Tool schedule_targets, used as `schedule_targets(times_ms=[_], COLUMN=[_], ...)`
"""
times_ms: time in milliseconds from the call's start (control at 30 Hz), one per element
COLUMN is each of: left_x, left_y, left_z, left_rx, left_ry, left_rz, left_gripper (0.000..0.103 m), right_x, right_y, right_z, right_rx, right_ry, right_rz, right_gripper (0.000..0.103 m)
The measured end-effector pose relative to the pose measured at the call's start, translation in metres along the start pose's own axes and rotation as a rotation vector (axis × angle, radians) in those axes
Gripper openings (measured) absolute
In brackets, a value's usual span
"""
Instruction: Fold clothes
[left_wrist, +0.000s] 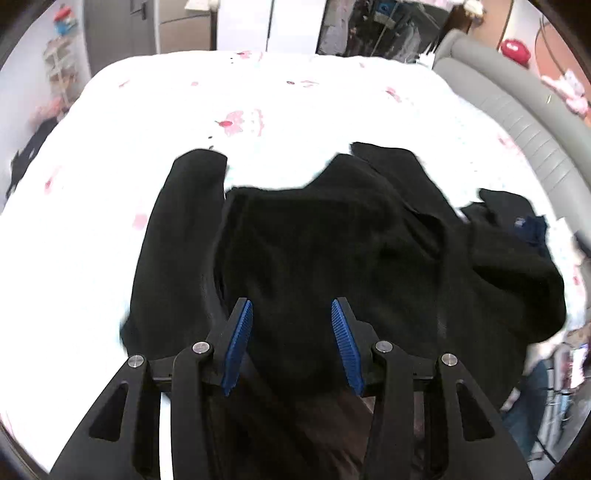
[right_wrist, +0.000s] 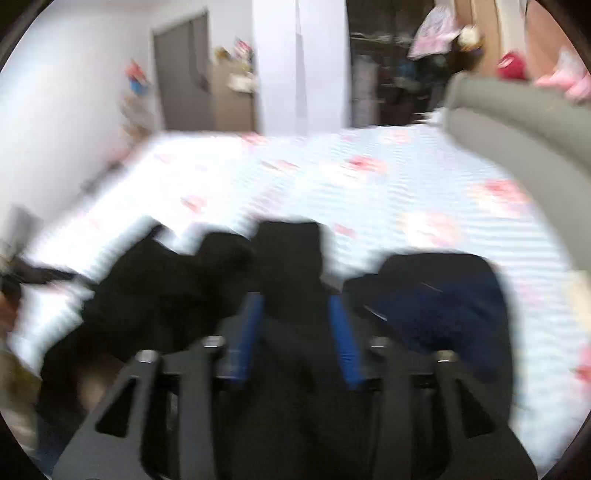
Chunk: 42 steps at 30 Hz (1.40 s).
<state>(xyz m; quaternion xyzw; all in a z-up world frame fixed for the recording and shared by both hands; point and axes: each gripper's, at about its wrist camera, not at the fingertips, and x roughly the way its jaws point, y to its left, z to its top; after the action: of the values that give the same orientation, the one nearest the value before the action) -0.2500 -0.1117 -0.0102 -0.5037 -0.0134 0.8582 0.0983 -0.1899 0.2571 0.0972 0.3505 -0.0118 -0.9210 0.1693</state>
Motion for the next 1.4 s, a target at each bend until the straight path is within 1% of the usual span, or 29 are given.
schedule_targets(times_ms=[67, 133, 167, 233, 300, 333, 367, 400, 433, 467, 500, 567, 667, 767, 800, 833, 900, 933, 967, 1000, 1033, 1067, 1133, 1200, 1233, 1300, 1333, 1367, 1400], left_x=[0.042, 0.084, 0.106, 0.15, 0.179, 0.194, 0.192, 0.188, 0.183, 0.179, 0.161, 0.123, 0.071, 0.041, 0.038, 0.036, 0.03, 0.025, 0.021, 0.019, 0.024, 0.031, 0.07, 0.123, 0.146, 0.194, 0.209, 0.224, 0.226], left_y=[0.011, 0.022, 0.027, 0.038, 0.042, 0.043, 0.041, 0.038, 0.035, 0.032, 0.039, 0.054, 0.098, 0.158, 0.176, 0.194, 0.216, 0.214, 0.206, 0.192, 0.179, 0.166, 0.128, 0.107, 0.099, 0.1, 0.106, 0.108, 0.101], left_z=[0.021, 0.042, 0.053, 0.07, 0.073, 0.074, 0.074, 0.074, 0.074, 0.074, 0.076, 0.08, 0.082, 0.084, 0.084, 0.084, 0.082, 0.084, 0.089, 0.096, 0.103, 0.11, 0.125, 0.131, 0.127, 0.115, 0.11, 0.103, 0.104], left_rx=[-0.002, -0.003, -0.004, -0.012, -0.017, -0.019, 0.005, 0.033, 0.06, 0.087, 0.076, 0.046, -0.043, -0.128, -0.159, -0.191, -0.231, -0.228, -0.211, -0.188, -0.159, -0.129, -0.023, 0.033, 0.038, 0.046, 0.027, 0.006, 0.035], left_ry=[0.048, 0.097, 0.121, 0.191, 0.24, 0.264, 0.248, 0.227, 0.206, 0.186, 0.136, 0.03, -0.081, -0.091, -0.059, -0.022, 0.027, 0.01, -0.023, -0.066, -0.074, -0.077, -0.021, 0.118, 0.183, 0.282, 0.308, 0.324, 0.303], left_rz=[0.005, 0.011, 0.014, 0.021, 0.014, 0.01, 0.025, 0.041, 0.058, 0.074, 0.105, 0.168, 0.313, 0.551, 0.614, 0.675, 0.762, 0.766, 0.718, 0.594, 0.48, 0.367, 0.257, 0.216, 0.244, 0.41, 0.431, 0.409, 0.424], left_gripper=[0.047, 0.048, 0.053, 0.072, 0.073, 0.063, 0.045, 0.014, 0.01, 0.01, 0.009, 0.009, 0.009, 0.009, 0.01, 0.016, 0.02, 0.033, 0.043, 0.061, 0.066, 0.066, 0.067, 0.071, 0.071, 0.071, 0.068, 0.061, 0.046], right_x=[0.024, 0.074, 0.102, 0.161, 0.216, 0.239, 0.259, 0.274, 0.287, 0.299, 0.311, 0.307, 0.278, 0.264, 0.262, 0.259, 0.249, 0.242, 0.235, 0.234, 0.24, 0.246, 0.276, 0.315, 0.328, 0.348, 0.356, 0.364, 0.371], right_y=[0.006, 0.019, 0.024, 0.033, 0.042, 0.041, 0.033, 0.024, 0.017, 0.01, 0.003, -0.003, -0.007, -0.013, -0.016, -0.018, -0.022, -0.022, -0.019, -0.014, -0.004, 0.005, 0.019, 0.015, 0.008, -0.014, -0.029, -0.042, -0.048], right_z=[0.027, 0.042, 0.044, 0.038, 0.03, 0.019, 0.006, -0.001, -0.006, -0.01, -0.015, -0.011, 0.0, 0.005, 0.005, 0.008, 0.017, 0.024, 0.034, 0.043, 0.049, 0.056, 0.06, 0.052, 0.048, 0.04, 0.036, 0.029, 0.022], right_rx=[0.044, 0.021, -0.002, -0.061, -0.116, -0.137, -0.145, -0.135, -0.118, -0.1, -0.083, -0.075, -0.088, -0.07, -0.054, -0.037, 0.0, 0.006, -0.002, -0.029, -0.077, -0.125, -0.228, -0.259, -0.255, -0.235, -0.208, -0.173, -0.148], right_ry=[0.037, 0.102, 0.147, 0.259, 0.365, 0.413, 0.462, 0.495, 0.516, 0.538, 0.559, 0.507, 0.395, 0.36, 0.364, 0.36, 0.335, 0.306, 0.259, 0.235, 0.233, 0.232, 0.293, 0.391, 0.423, 0.453, 0.468, 0.485, 0.503], right_rz=[0.131, 0.156, 0.144, 0.093, 0.04, 0.01, -0.014, -0.026, -0.034, -0.041, -0.048, -0.053, -0.098, -0.118, -0.112, -0.097, -0.043, -0.026, -0.02, -0.012, -0.003, 0.007, -0.026, -0.109, -0.149, -0.234, -0.272, -0.28, -0.261], right_gripper=[0.065, 0.071, 0.071, 0.071, 0.071, 0.071, 0.071, 0.071, 0.06, 0.038, 0.036, 0.023, 0.019, 0.019, 0.021, 0.027, 0.028, 0.033, 0.049, 0.059, 0.077, 0.081, 0.081, 0.08, 0.079, 0.08, 0.085, 0.09, 0.089])
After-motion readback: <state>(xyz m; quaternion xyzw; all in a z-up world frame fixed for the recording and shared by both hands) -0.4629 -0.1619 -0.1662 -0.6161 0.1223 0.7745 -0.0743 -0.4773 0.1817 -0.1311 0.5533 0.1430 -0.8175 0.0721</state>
